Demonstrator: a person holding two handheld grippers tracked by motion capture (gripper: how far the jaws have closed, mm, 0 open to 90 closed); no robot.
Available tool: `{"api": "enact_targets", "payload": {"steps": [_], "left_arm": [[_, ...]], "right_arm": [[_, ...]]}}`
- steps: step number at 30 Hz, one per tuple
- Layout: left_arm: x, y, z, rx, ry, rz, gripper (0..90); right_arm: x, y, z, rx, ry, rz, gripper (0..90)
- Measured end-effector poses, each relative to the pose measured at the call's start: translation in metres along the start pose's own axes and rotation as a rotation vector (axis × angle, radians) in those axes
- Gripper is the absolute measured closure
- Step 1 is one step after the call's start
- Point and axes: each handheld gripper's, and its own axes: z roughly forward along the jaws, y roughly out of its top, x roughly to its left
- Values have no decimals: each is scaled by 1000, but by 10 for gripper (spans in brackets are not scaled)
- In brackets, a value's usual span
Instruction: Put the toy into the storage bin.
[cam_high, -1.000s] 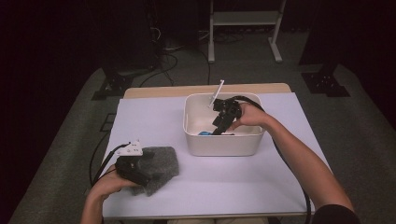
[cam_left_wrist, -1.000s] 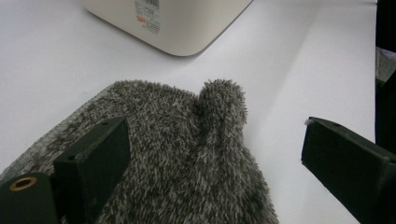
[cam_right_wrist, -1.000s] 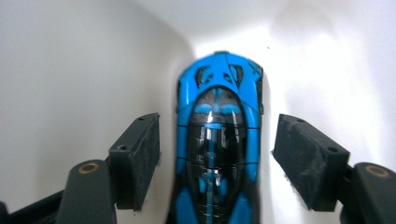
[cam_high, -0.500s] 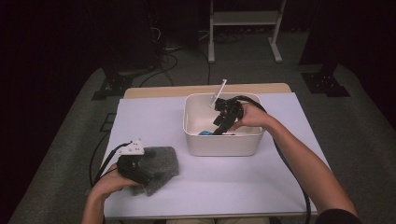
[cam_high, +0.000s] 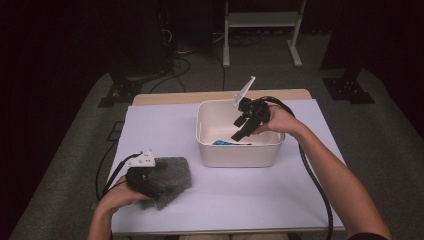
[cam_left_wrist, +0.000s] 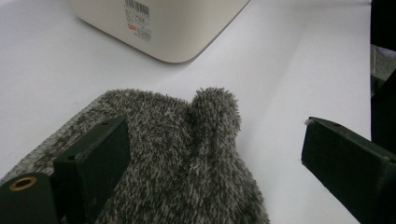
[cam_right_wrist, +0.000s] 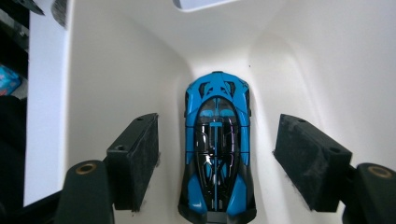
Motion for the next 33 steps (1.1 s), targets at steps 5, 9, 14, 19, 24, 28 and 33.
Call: {"api": "enact_targets", "payload": {"steps": [5, 9, 14, 19, 24, 28, 33], "left_arm": [[-1, 2, -1, -5, -2, 10, 77], [-2, 2, 0, 3, -1, 11, 77], [-2, 2, 0, -2, 3, 12, 77], [-2, 2, -2, -5, 6, 12, 77], [-3, 2, -1, -5, 7, 11, 77], [-3, 1, -4, -8, 11, 9, 77], [-5, 1, -6, -15, 11, 17, 77]], "right_arm": [[6, -2, -14, -35, -13, -2, 290], [9, -5, -27, -49, -29, -4, 291], [15, -12, -40, -76, -40, -3, 290], [20, -17, -56, -101, -61, 5, 291], [26, -22, -69, -119, -80, 7, 290], [31, -27, -77, -141, -86, 12, 291], [37, -37, -84, -153, -101, 19, 290]]}}
